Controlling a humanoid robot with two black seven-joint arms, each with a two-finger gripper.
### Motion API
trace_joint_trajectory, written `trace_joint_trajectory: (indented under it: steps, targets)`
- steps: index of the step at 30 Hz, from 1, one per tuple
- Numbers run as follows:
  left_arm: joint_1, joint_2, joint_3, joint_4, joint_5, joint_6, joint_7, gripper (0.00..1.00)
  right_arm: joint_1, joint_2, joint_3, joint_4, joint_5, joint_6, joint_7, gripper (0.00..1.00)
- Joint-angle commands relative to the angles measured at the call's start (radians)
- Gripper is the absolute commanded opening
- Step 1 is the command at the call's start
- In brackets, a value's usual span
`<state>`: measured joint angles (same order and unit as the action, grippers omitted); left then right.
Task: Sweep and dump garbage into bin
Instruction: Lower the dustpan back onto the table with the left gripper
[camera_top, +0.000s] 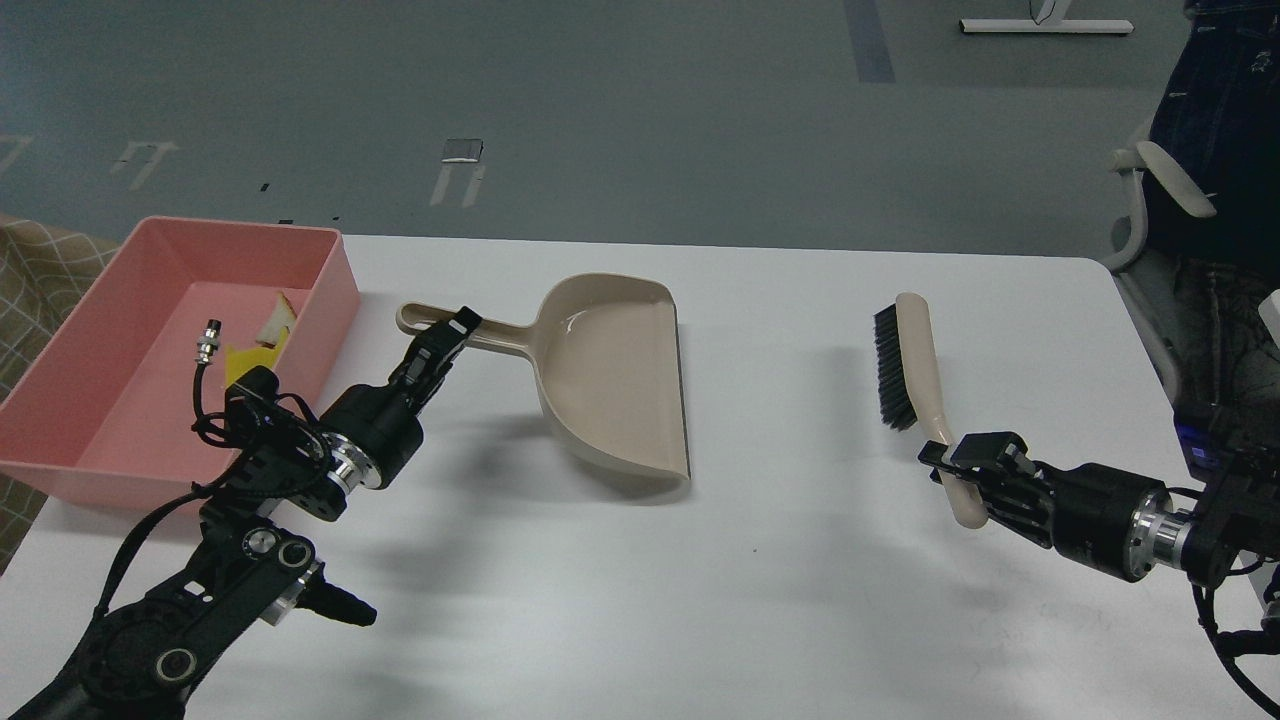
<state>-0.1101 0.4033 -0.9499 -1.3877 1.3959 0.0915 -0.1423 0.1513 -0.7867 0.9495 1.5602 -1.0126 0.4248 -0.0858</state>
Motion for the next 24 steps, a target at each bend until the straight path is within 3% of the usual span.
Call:
trace_joint_trajectory:
  steps: [1, 10, 11, 16, 18, 20, 24]
  targets:
    - [0.001, -0.017, 0.014, 0.012, 0.017, 0.002, -0.002, 0.00, -0.007, -0.012, -0.003, 0.000, -0.001, 0.002, 0.000, 0.00]
    - [0.000, -0.069, 0.013, 0.061, 0.008, 0.004, 0.003, 0.01, -0.019, -0.012, -0.003, 0.008, -0.001, 0.002, 0.000, 0.00]
    - [0.001, -0.069, 0.013, 0.062, 0.006, 0.002, 0.001, 0.12, -0.019, -0.012, -0.003, 0.008, -0.001, 0.002, 0.000, 0.00]
    - [0.001, -0.067, 0.011, 0.062, 0.002, 0.002, 0.000, 0.47, -0.019, -0.012, -0.003, 0.008, -0.001, 0.002, 0.000, 0.00]
    - [0.003, -0.067, 0.008, 0.064, -0.011, 0.004, -0.003, 0.77, -0.019, -0.012, -0.003, 0.008, -0.001, 0.002, 0.000, 0.00]
    - [0.004, -0.061, 0.016, 0.064, -0.024, 0.001, -0.003, 0.93, -0.019, -0.012, -0.003, 0.008, -0.001, 0.002, 0.000, 0.00]
    - [0.018, -0.052, 0.016, 0.062, -0.026, -0.010, -0.029, 0.98, -0.018, -0.014, -0.003, 0.003, -0.001, 0.003, 0.000, 0.00]
